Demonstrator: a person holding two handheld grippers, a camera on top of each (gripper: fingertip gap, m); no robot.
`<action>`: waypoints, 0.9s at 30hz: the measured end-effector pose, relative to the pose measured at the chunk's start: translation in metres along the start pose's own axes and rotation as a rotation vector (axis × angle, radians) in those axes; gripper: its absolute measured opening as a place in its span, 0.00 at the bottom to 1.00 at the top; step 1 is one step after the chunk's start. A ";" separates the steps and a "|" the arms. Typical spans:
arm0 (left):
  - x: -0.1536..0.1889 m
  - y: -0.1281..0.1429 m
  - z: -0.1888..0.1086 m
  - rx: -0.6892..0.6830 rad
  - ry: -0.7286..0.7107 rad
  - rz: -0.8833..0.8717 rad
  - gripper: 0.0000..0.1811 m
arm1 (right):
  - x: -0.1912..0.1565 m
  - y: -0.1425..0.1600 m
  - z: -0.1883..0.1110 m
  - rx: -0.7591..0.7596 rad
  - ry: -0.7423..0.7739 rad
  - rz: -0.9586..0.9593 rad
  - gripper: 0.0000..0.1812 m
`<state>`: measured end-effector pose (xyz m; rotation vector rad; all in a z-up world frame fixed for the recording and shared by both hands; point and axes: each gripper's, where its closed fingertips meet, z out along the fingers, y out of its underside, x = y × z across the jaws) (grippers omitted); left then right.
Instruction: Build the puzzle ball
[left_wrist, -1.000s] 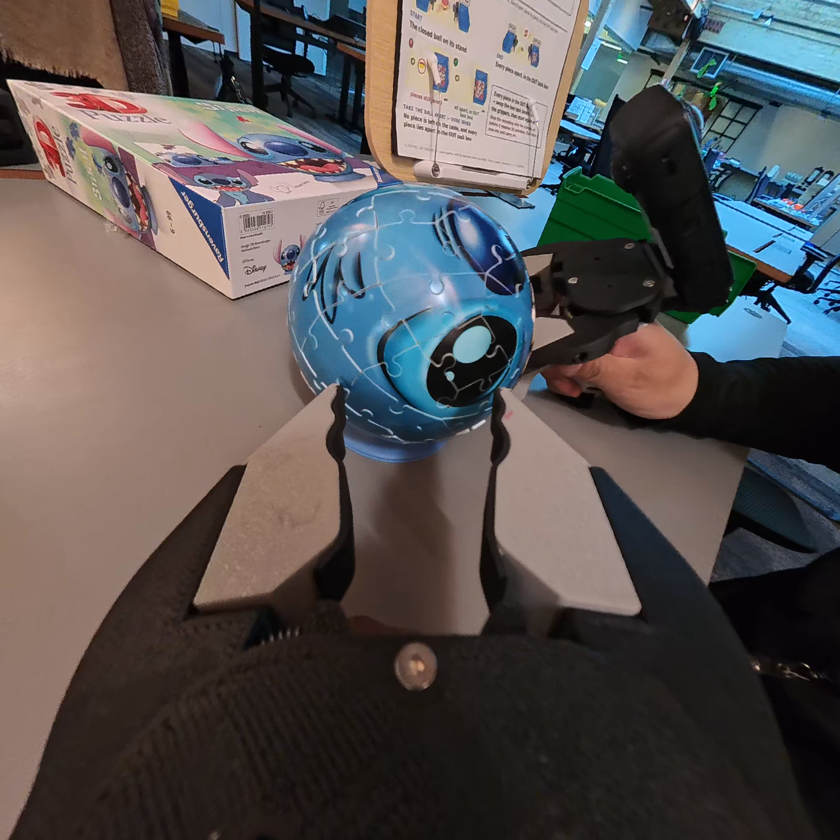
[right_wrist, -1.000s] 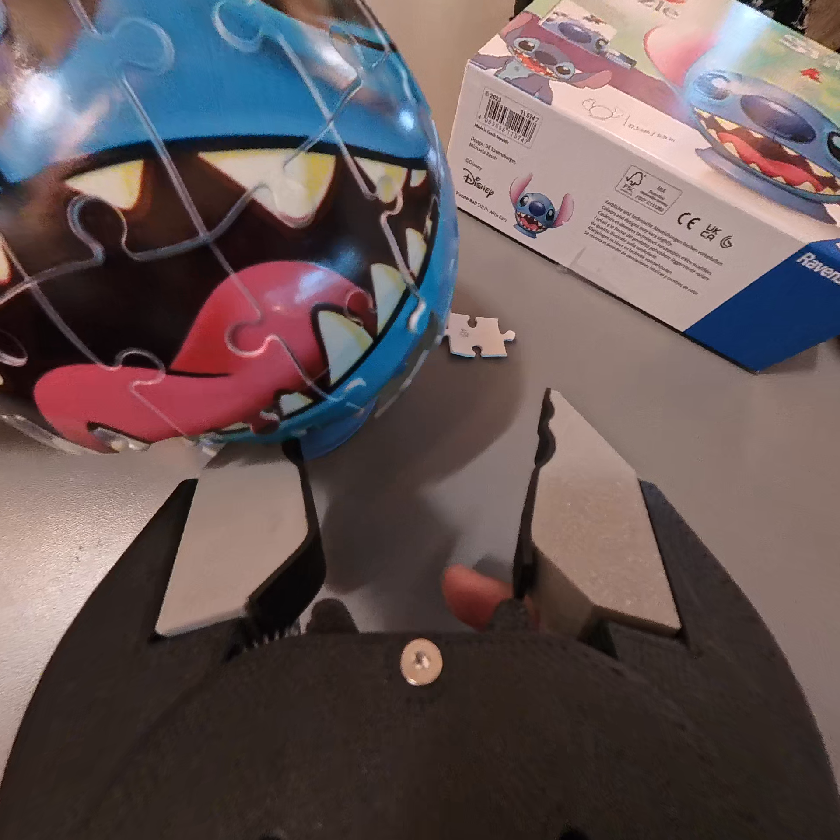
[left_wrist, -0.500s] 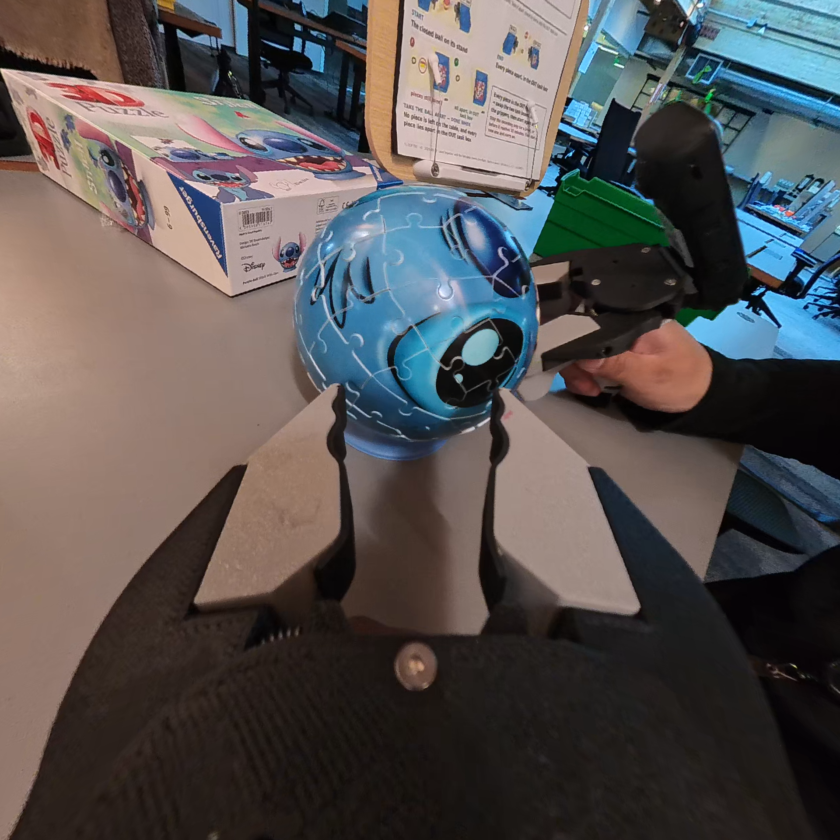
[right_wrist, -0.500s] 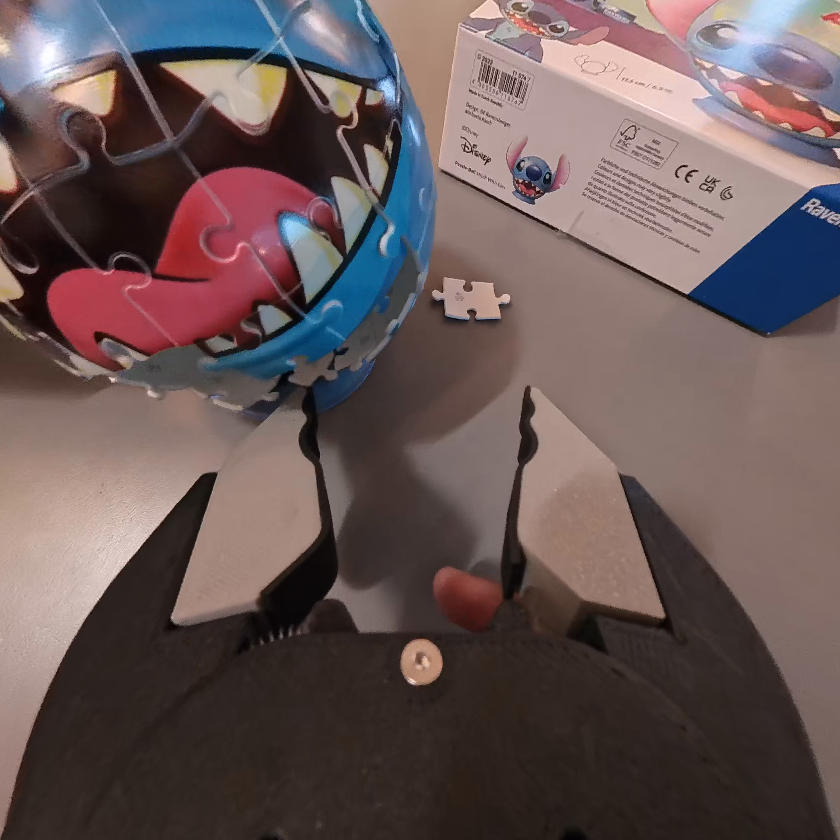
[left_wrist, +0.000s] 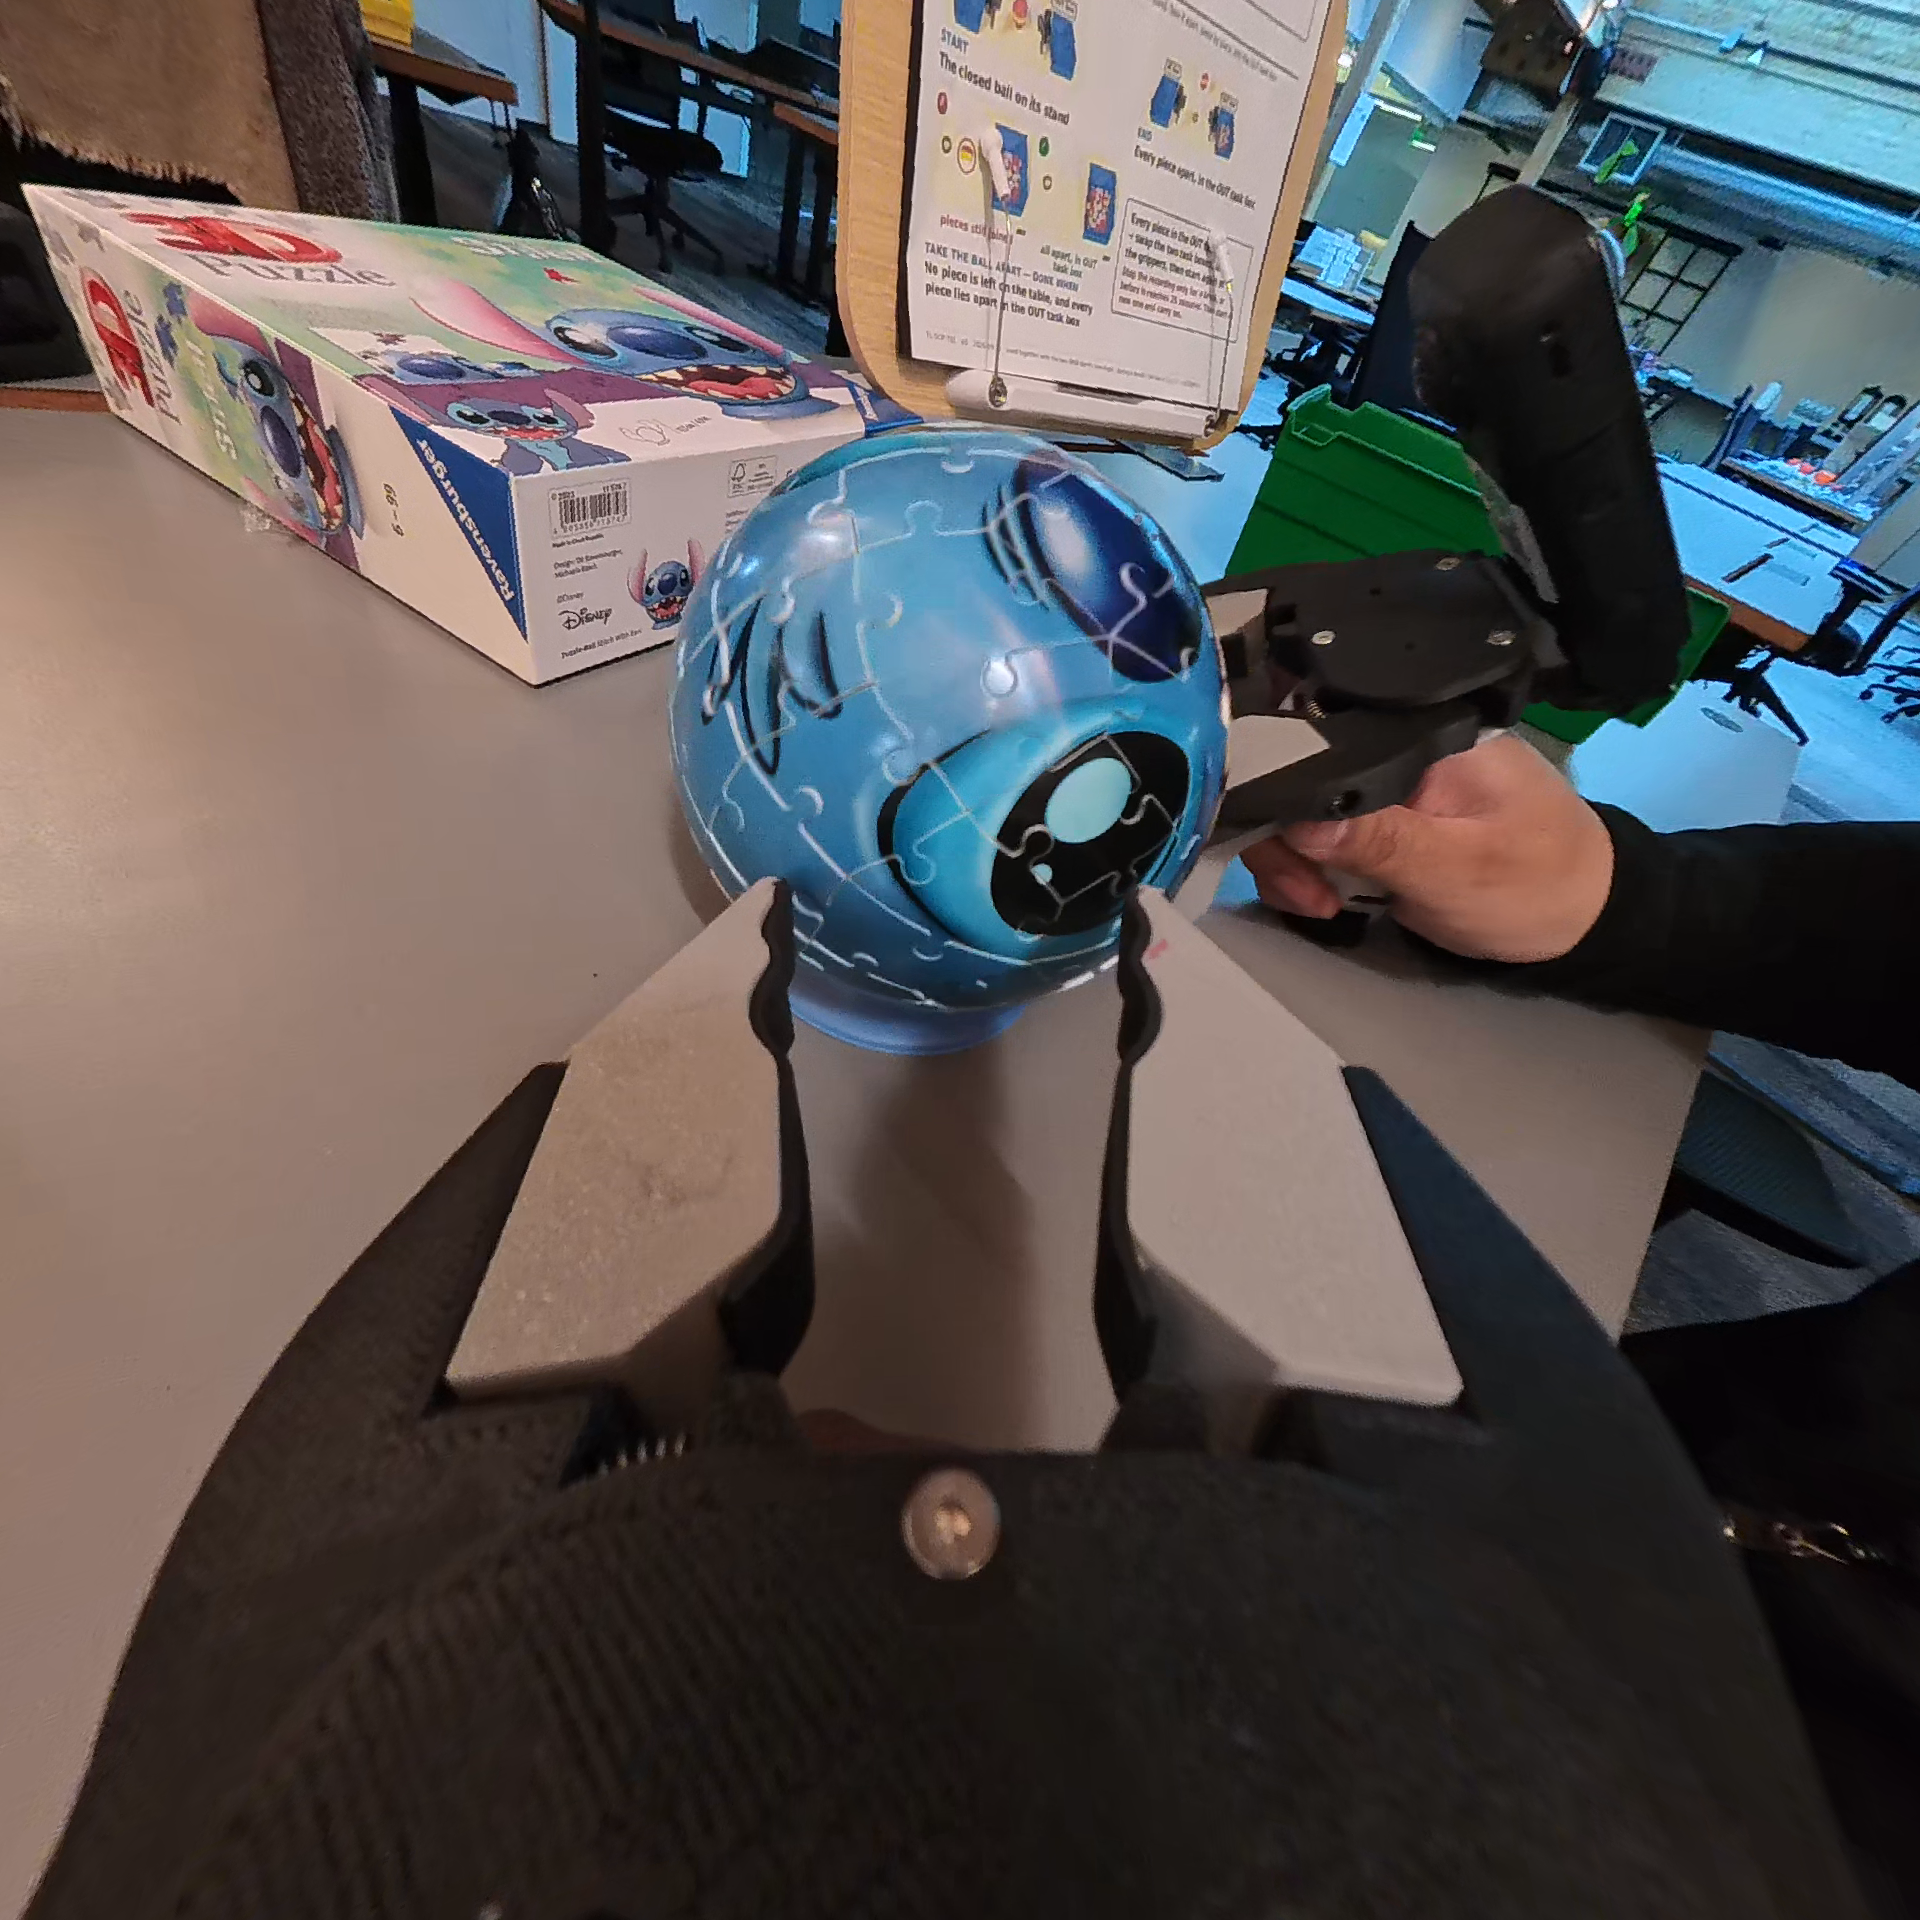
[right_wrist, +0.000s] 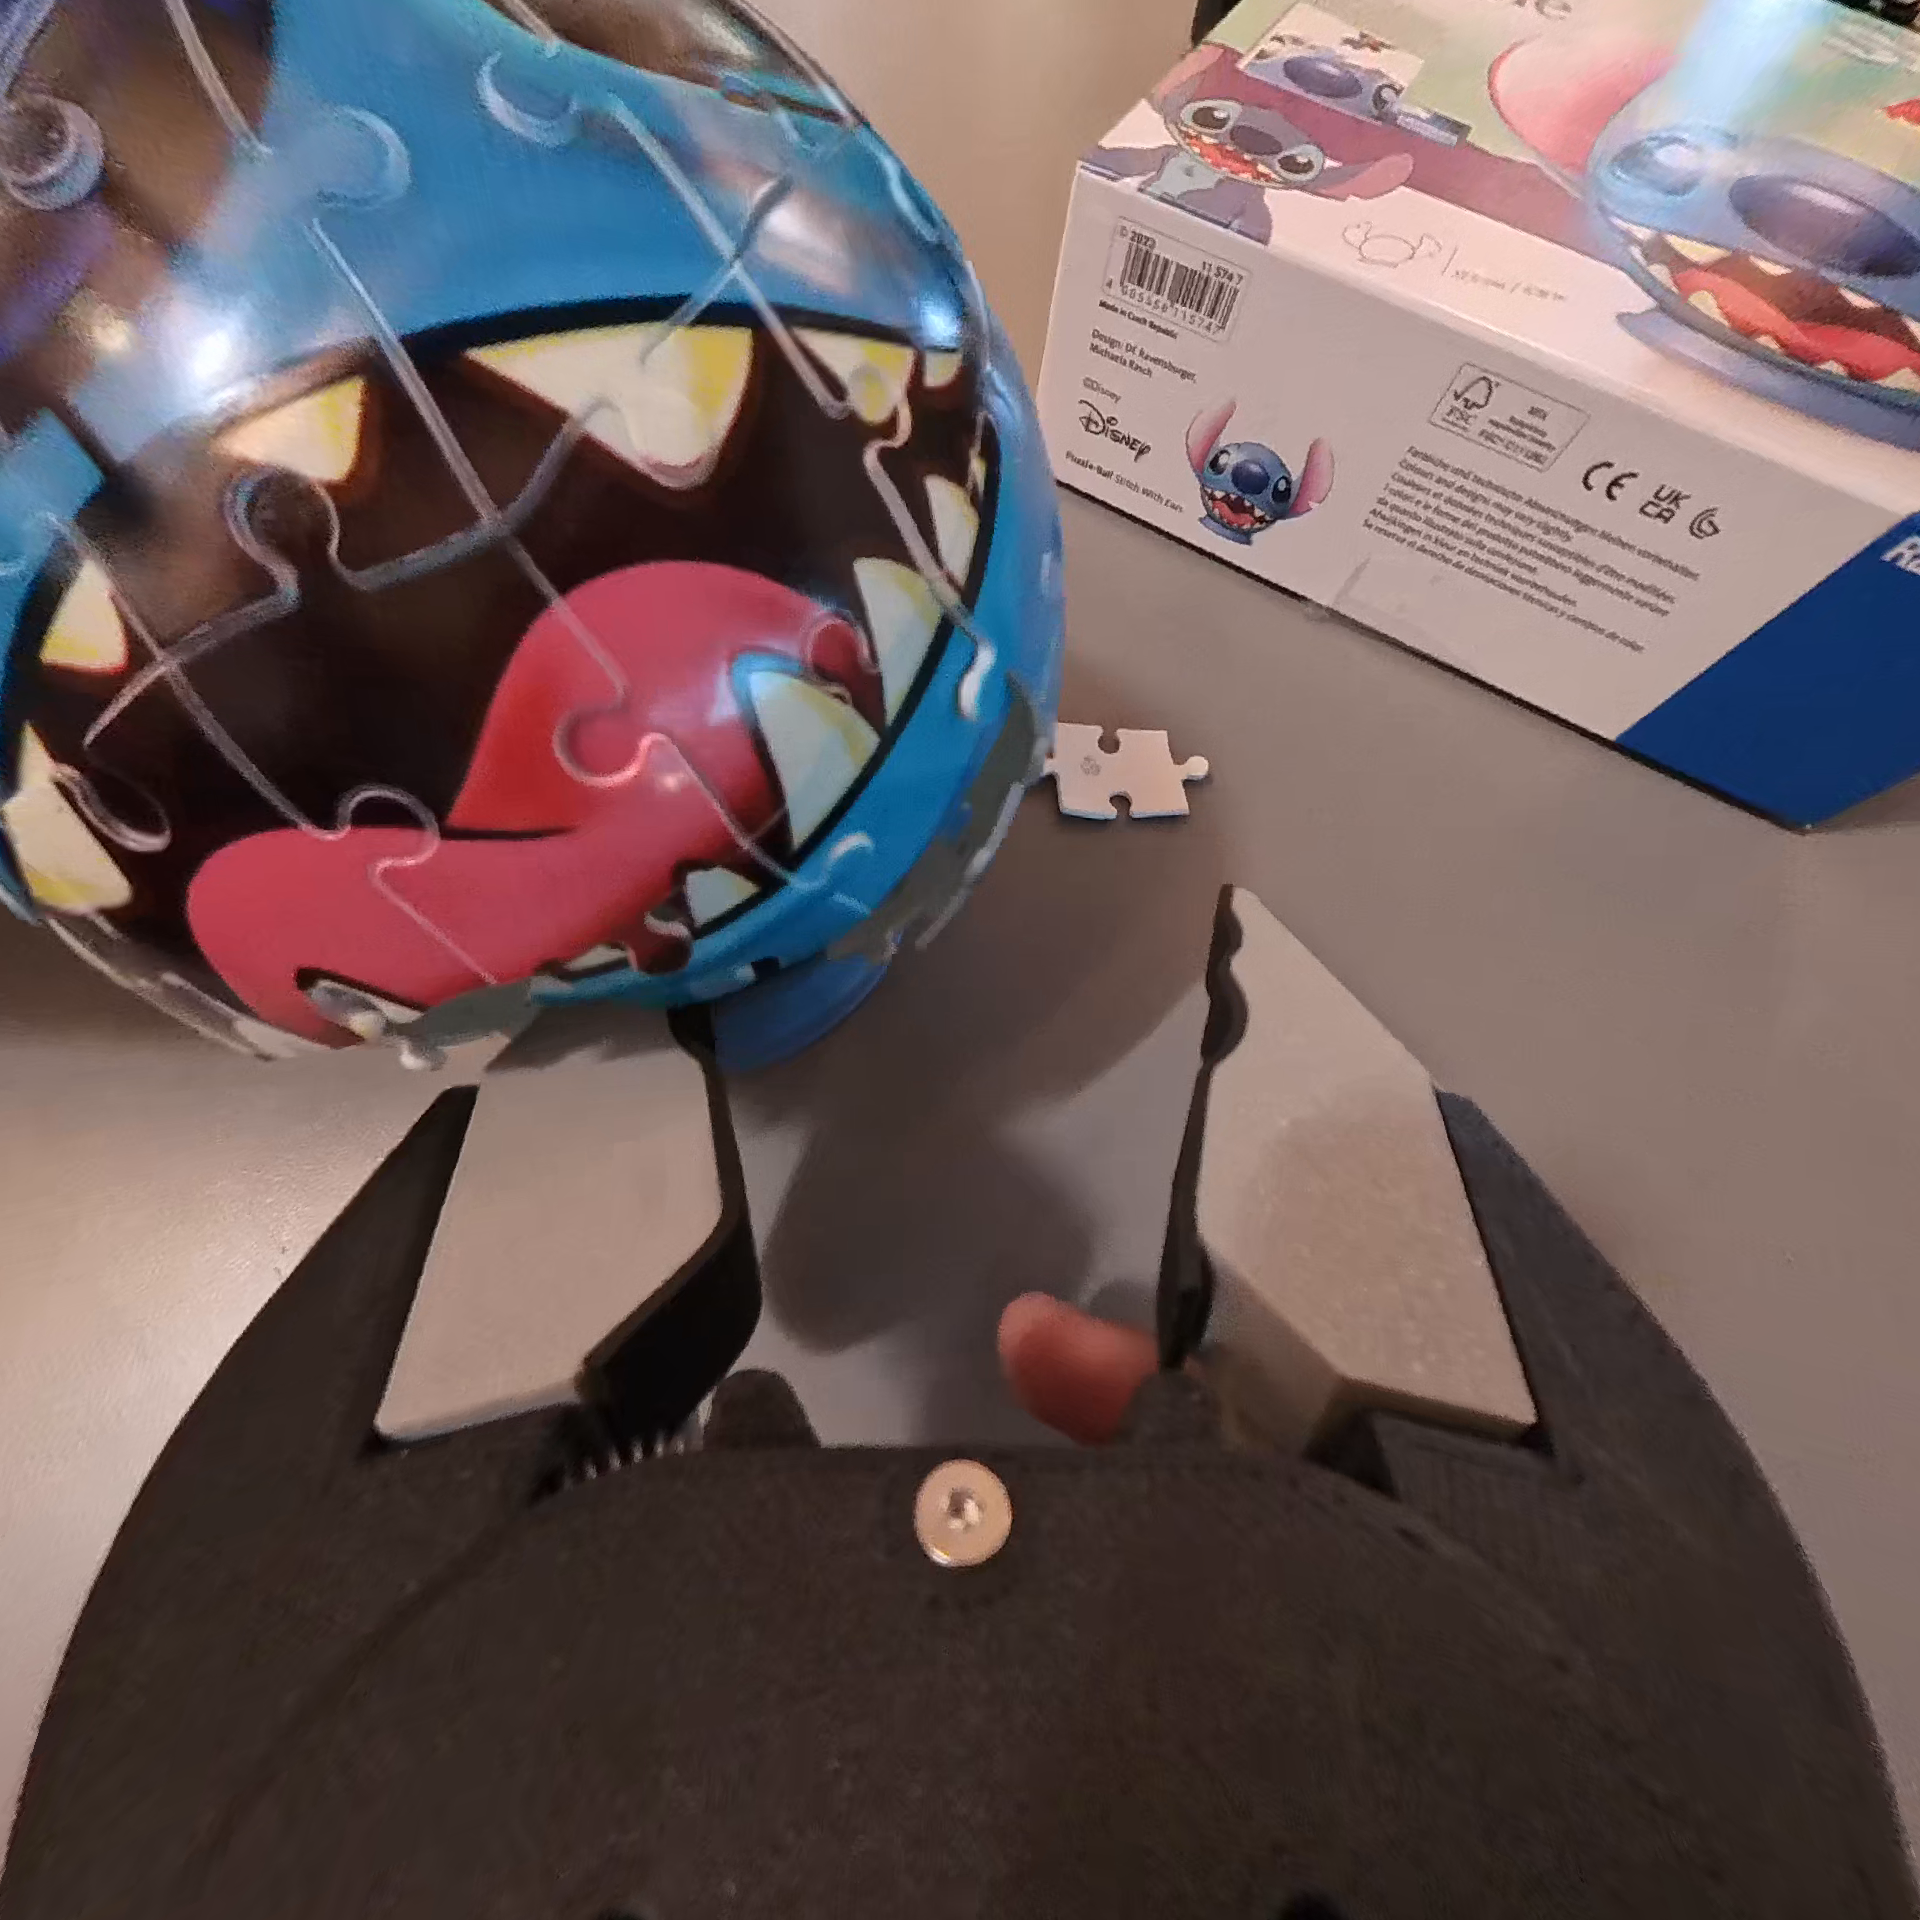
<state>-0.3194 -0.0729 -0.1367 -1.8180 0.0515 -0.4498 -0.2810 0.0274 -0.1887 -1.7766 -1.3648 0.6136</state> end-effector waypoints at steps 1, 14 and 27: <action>0.000 0.000 0.000 0.001 0.000 -0.001 0.33 | -0.001 -0.001 0.000 0.002 0.004 -0.004 0.52; 0.001 0.001 0.001 -0.004 0.013 -0.020 0.33 | 0.005 0.007 -0.002 -0.030 0.024 -0.062 0.52; 0.001 0.003 0.002 -0.020 0.010 -0.020 0.34 | 0.025 0.017 -0.010 -0.047 0.088 -0.110 0.50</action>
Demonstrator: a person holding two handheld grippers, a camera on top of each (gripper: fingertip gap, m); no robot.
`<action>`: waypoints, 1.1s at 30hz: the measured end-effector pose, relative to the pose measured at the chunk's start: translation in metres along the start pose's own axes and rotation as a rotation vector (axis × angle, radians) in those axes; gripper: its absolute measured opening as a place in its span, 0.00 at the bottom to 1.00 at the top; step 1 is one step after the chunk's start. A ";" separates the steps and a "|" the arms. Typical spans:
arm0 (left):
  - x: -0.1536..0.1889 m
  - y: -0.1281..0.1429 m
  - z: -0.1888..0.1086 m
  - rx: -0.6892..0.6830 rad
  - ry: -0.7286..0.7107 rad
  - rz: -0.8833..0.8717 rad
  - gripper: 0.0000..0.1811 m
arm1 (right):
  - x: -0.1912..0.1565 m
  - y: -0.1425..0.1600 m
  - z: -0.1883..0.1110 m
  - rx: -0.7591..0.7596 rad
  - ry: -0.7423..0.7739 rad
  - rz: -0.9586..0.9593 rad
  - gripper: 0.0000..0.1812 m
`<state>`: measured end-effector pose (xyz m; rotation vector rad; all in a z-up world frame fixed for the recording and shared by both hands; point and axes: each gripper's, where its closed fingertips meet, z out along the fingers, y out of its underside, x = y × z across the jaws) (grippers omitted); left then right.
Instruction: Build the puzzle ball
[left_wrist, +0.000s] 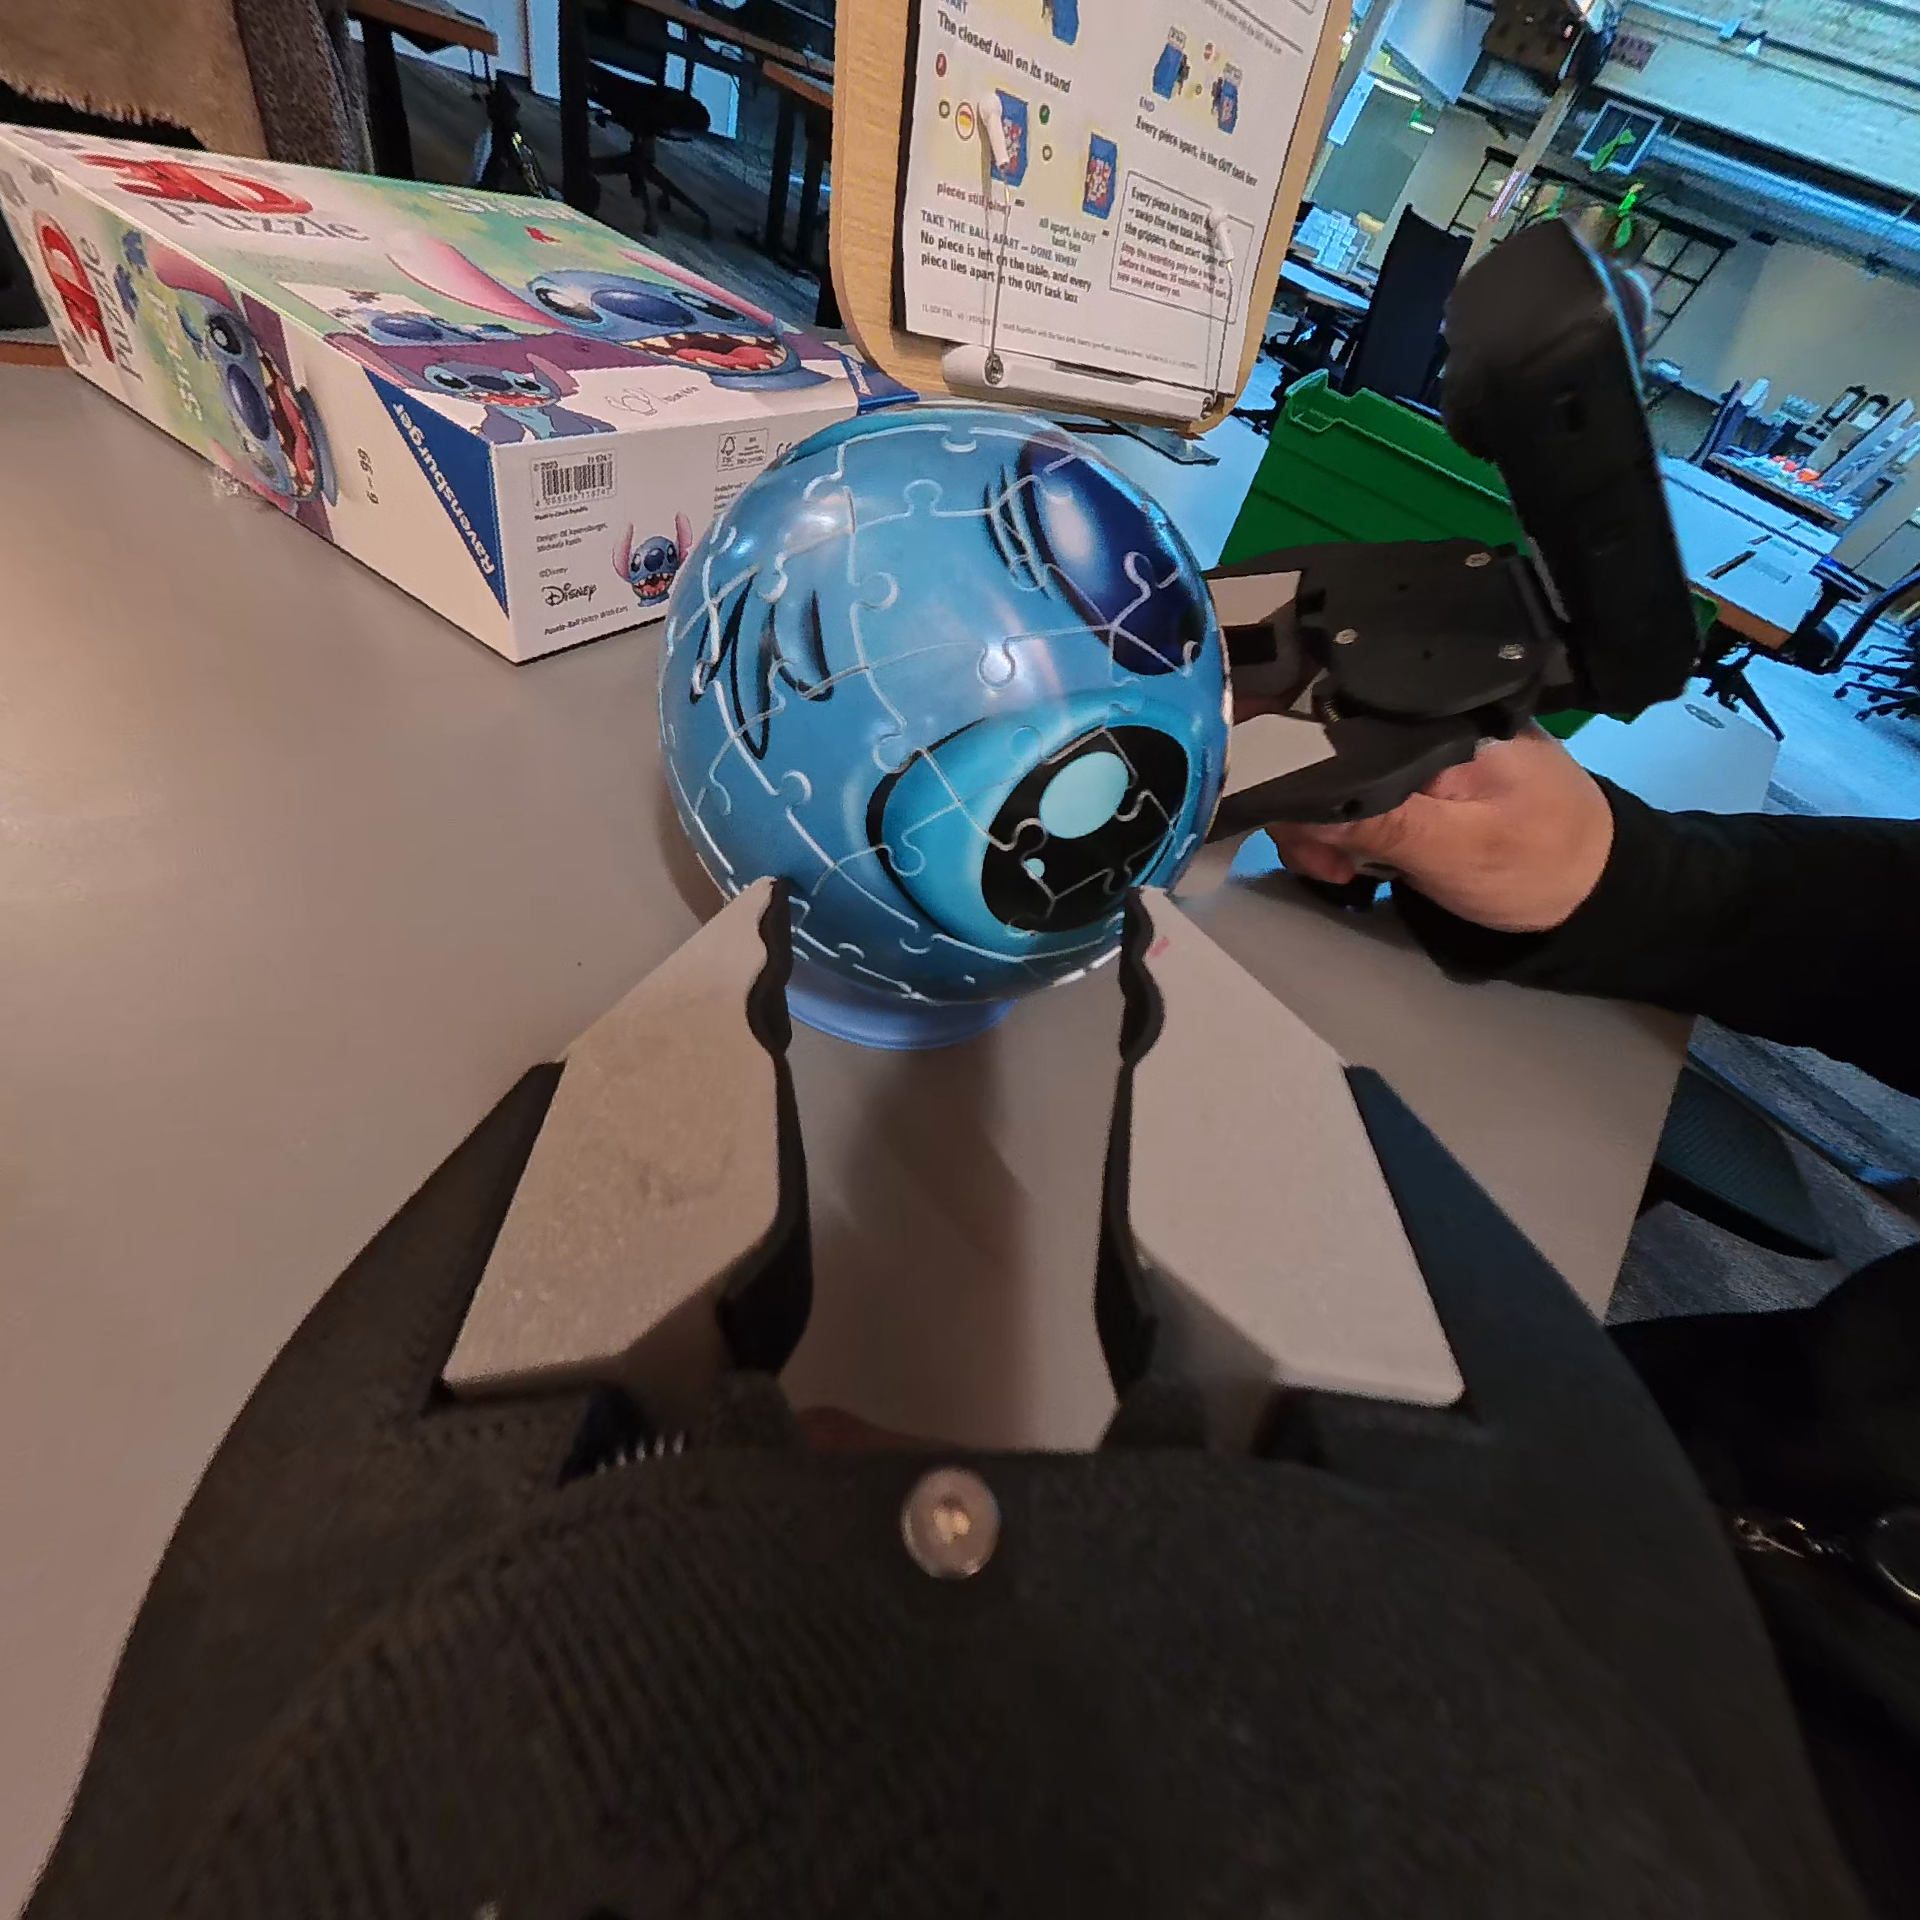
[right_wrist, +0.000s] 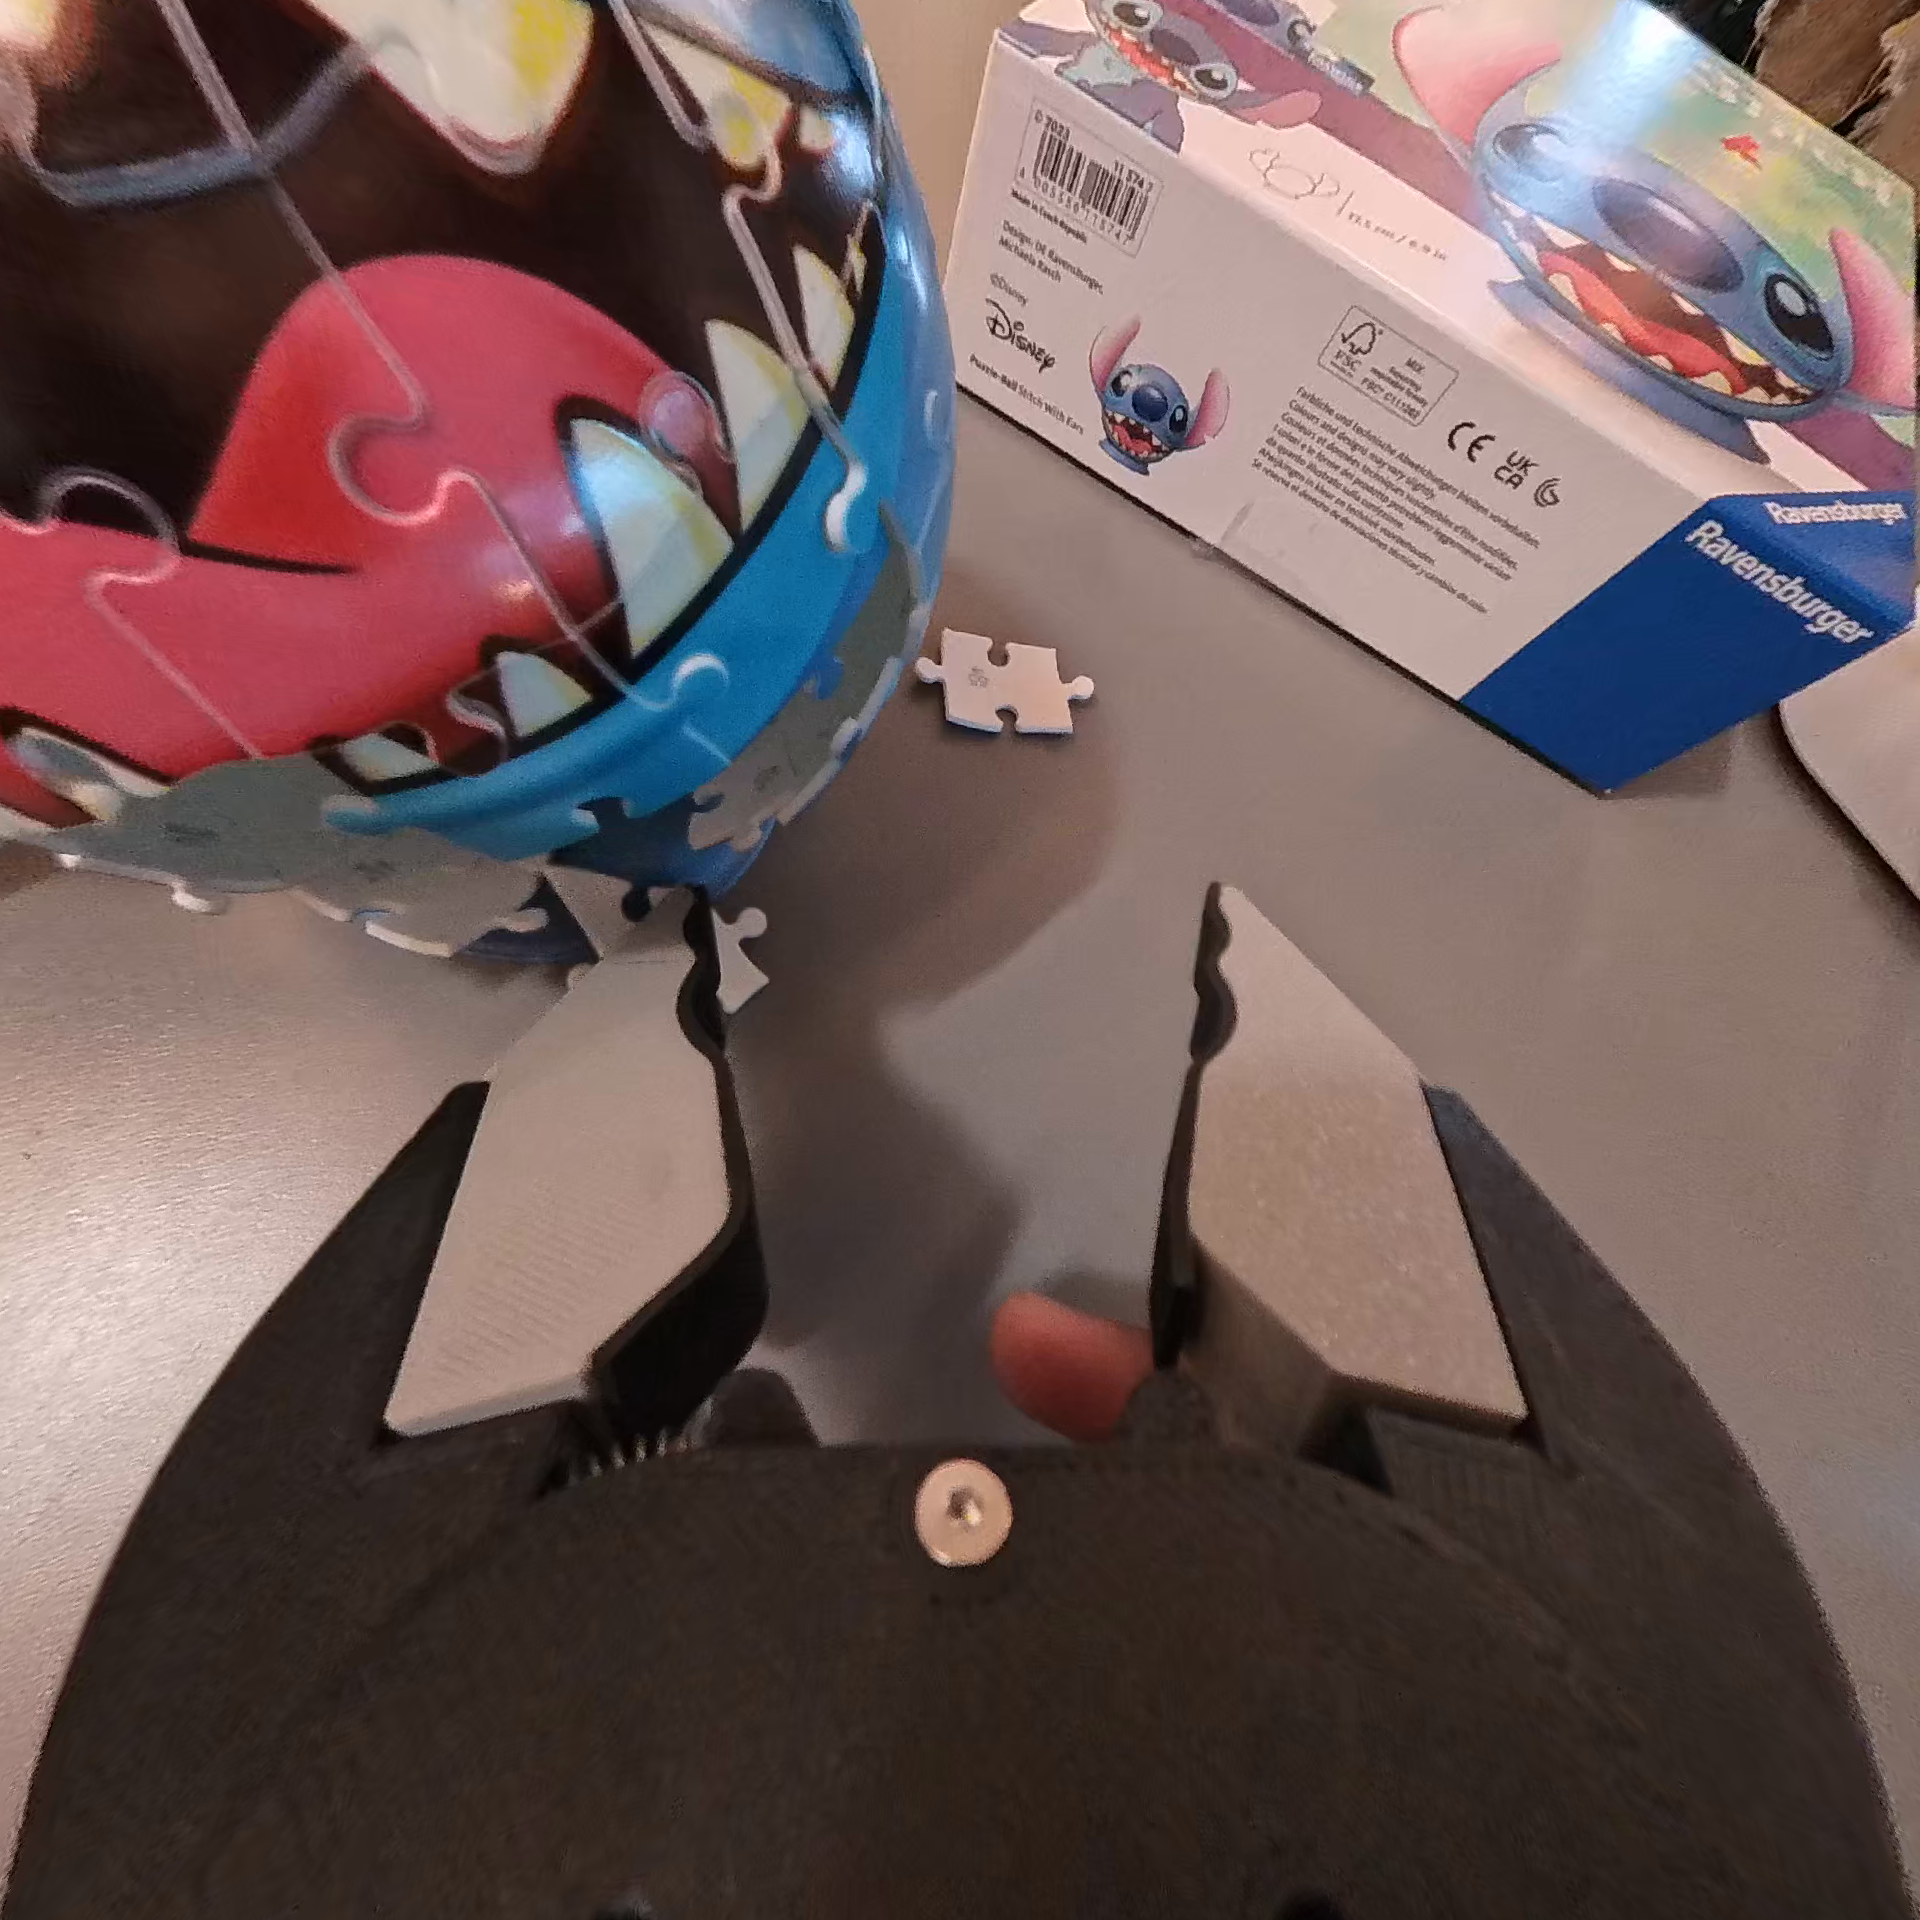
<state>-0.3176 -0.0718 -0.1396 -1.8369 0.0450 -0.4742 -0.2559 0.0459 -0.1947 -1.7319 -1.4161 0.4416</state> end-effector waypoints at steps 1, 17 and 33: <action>0.000 0.000 0.000 0.002 0.002 0.000 0.34 | 0.001 0.000 0.000 0.002 -0.003 0.005 0.50; 0.021 0.009 -0.018 -0.007 0.026 0.060 0.35 | -0.016 -0.003 -0.043 0.152 -0.527 -0.293 0.31; 0.030 0.027 -0.015 -0.110 -0.003 0.125 0.33 | -0.046 0.021 -0.023 0.108 -0.713 -0.565 0.11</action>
